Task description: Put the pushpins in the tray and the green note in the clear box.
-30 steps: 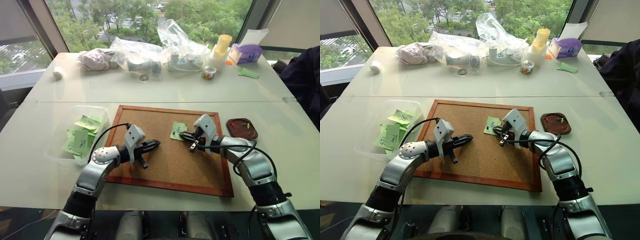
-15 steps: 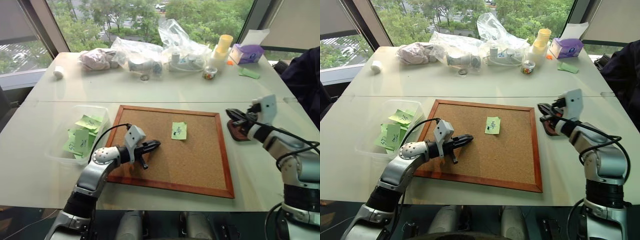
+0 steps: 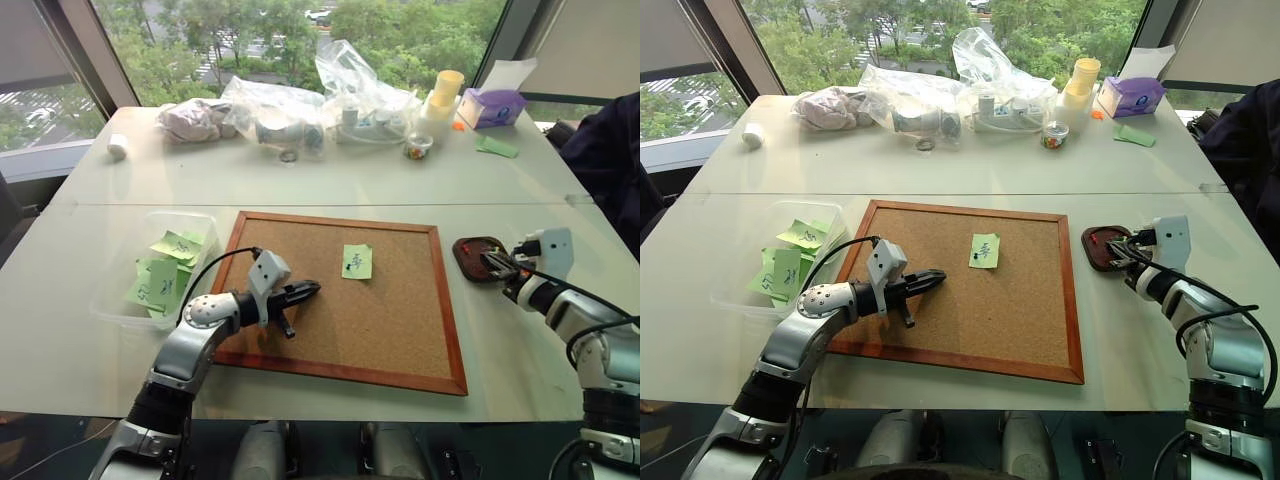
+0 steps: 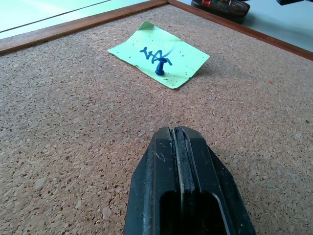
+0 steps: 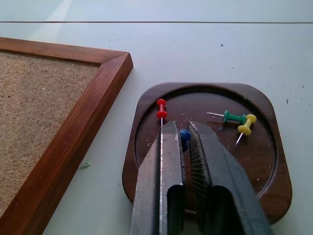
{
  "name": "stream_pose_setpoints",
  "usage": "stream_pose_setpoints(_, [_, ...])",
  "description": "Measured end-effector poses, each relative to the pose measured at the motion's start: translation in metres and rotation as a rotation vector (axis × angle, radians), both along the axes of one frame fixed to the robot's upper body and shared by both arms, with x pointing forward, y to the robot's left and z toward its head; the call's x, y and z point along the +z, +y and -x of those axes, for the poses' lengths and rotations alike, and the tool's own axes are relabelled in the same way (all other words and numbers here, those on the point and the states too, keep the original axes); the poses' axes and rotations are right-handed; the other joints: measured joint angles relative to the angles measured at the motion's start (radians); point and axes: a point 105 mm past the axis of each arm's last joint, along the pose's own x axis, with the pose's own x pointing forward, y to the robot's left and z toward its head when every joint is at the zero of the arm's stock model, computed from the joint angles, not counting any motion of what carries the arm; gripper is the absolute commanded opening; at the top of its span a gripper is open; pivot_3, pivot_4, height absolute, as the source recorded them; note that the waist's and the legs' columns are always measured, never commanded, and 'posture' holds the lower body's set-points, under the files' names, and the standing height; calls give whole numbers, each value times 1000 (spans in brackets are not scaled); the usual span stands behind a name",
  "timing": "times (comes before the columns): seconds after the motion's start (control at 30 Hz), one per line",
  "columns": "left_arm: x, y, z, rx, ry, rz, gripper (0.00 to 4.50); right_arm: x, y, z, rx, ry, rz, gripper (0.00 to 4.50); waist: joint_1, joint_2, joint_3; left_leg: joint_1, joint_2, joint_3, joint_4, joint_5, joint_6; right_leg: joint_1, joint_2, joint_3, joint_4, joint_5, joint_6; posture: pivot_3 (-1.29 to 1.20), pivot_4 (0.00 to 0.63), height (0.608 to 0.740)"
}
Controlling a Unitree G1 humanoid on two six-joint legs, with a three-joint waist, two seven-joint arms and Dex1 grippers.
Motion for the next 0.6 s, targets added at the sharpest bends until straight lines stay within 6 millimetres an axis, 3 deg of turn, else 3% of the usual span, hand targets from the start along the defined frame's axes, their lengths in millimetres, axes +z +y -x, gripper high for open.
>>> stream_pose_setpoints(0.17, [-1, 0, 1, 1, 3, 0, 0, -2, -1, 1, -5, 2, 8, 4461, 0, 0, 0, 0, 0, 0, 0, 0, 0, 0, 0, 0, 0, 0, 0, 0, 150, 740])
stream_pose_setpoints(0.3, [-1, 0, 1, 0, 3, 0, 0, 1, -1, 1, 1, -5, 11, 4461, 0, 0, 0, 0, 0, 0, 0, 0, 0, 0, 0, 0, 0, 0, 0, 0, 150, 740])
stream_pose_setpoints(0.47, [-1, 0, 1, -1, 2, 0, 0, 20, 5, -8, 20, -63, 8, 4461, 0, 0, 0, 0, 0, 0, 0, 0, 0, 0, 0, 0, 0, 0, 0, 0, 150, 740])
stream_pose_setpoints(0.6, [0, 0, 1, -3, -2, 1, 0, 34, 26, -6, 114, -89, -11, 4461, 0, 0, 0, 0, 0, 0, 0, 0, 0, 0, 0, 0, 0, 0, 0, 0, 150, 740])
